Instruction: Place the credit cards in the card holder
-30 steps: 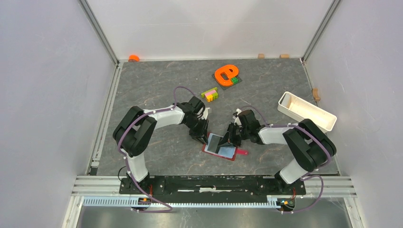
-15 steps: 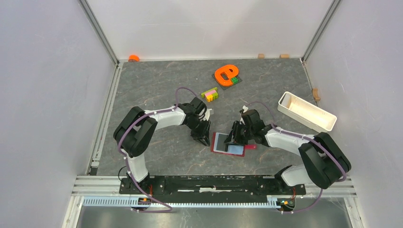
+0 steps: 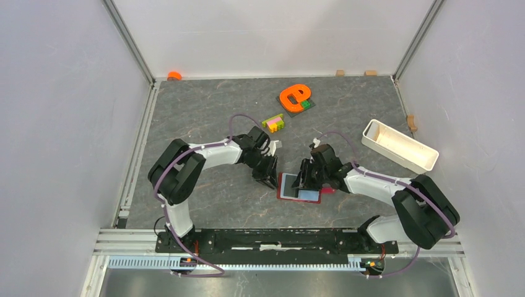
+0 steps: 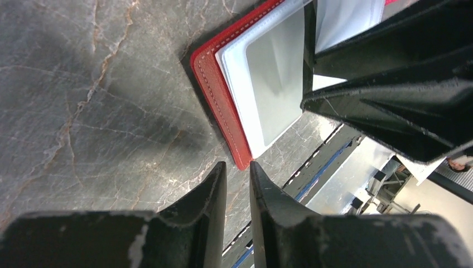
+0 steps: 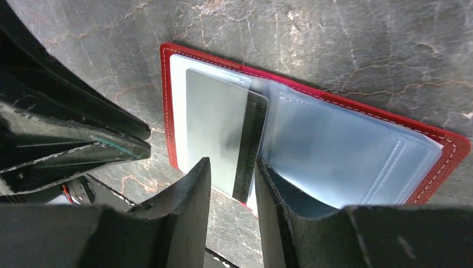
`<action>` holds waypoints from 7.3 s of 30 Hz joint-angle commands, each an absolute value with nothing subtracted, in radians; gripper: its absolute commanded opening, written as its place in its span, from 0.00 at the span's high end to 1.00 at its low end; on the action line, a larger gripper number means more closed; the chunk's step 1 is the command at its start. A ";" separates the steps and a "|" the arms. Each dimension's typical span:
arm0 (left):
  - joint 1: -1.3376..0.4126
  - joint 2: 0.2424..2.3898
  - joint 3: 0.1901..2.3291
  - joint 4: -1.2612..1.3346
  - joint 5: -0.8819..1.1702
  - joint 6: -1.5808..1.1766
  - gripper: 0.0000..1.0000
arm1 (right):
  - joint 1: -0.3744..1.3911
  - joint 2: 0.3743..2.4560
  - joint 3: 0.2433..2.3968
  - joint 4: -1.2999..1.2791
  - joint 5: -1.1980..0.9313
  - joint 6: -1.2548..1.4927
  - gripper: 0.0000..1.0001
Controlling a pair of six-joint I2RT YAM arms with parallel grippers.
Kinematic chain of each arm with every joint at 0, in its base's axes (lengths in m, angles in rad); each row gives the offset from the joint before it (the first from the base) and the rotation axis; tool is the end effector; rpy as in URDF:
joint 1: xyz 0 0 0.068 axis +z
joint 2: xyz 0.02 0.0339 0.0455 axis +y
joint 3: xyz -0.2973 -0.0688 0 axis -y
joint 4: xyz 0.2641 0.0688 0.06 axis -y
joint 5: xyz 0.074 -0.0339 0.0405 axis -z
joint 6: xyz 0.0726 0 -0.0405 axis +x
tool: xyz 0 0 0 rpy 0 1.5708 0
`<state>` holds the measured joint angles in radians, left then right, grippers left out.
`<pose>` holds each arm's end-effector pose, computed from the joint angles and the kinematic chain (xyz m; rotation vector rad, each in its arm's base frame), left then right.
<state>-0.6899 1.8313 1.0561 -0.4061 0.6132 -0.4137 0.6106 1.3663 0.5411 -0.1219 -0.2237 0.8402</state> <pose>0.2648 -0.2727 0.1354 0.5856 2.8818 -1.0947 0.2099 0.1665 0.1337 0.2126 2.6992 0.8061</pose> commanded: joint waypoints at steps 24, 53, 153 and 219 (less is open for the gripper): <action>-0.688 1.848 1.074 -0.428 0.570 -0.409 0.74 | 0.712 1.387 0.727 -0.177 -0.120 0.749 0.55; -0.397 1.380 1.183 -0.532 0.241 -0.315 0.01 | 0.016 1.677 1.304 -0.551 0.348 0.239 0.02; -0.395 1.434 1.170 -0.529 0.335 -0.325 0.01 | -0.199 1.759 1.292 -0.432 0.037 0.253 0.36; -0.660 1.069 0.761 0.291 0.638 -0.868 0.06 | 0.495 0.939 0.719 0.213 -0.853 0.733 1.00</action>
<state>-0.6510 1.0821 0.7845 0.1505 0.6102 -0.7460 0.4603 0.9367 0.7029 0.0731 -0.7818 0.6693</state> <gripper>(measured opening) 0.967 0.010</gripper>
